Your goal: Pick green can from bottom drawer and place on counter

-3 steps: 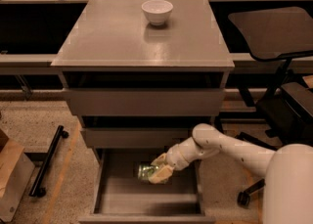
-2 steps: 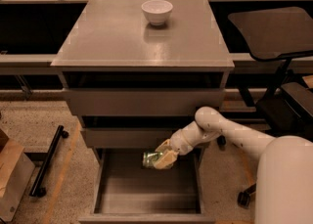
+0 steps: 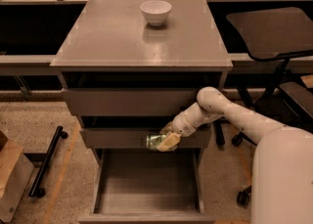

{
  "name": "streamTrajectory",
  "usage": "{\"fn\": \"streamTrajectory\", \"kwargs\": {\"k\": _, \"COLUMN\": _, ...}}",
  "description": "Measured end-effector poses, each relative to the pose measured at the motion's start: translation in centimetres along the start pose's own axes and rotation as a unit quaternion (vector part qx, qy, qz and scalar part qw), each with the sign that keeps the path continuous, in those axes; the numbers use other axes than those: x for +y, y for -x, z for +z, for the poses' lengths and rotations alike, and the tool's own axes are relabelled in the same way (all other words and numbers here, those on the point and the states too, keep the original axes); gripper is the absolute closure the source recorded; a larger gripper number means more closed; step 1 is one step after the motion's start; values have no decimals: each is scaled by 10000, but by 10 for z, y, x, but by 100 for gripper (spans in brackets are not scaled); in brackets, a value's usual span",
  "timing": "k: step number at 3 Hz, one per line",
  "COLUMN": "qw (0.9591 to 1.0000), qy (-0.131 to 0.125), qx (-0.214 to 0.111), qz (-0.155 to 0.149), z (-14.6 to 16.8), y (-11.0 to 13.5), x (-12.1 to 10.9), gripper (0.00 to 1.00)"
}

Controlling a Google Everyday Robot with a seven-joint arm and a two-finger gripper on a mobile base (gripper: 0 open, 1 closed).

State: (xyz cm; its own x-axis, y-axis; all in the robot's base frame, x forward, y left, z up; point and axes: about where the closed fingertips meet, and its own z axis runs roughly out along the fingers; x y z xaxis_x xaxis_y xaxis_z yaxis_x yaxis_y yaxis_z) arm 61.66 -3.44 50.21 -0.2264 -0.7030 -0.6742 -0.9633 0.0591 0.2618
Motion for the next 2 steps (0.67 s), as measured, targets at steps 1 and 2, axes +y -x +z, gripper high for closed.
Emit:
{"fn": "streamTrajectory", "kwargs": {"k": 1, "qw": 9999, "qy": -89, "qx": -65, "qz": 112, "z": -4, "y": -6, "x": 4, "gripper": 100}}
{"fn": "streamTrajectory", "kwargs": {"k": 2, "qw": 9986, "qy": -352, "qx": -226, "qz": 324, "z": -6, "y": -19, "x": 18, "gripper": 100}}
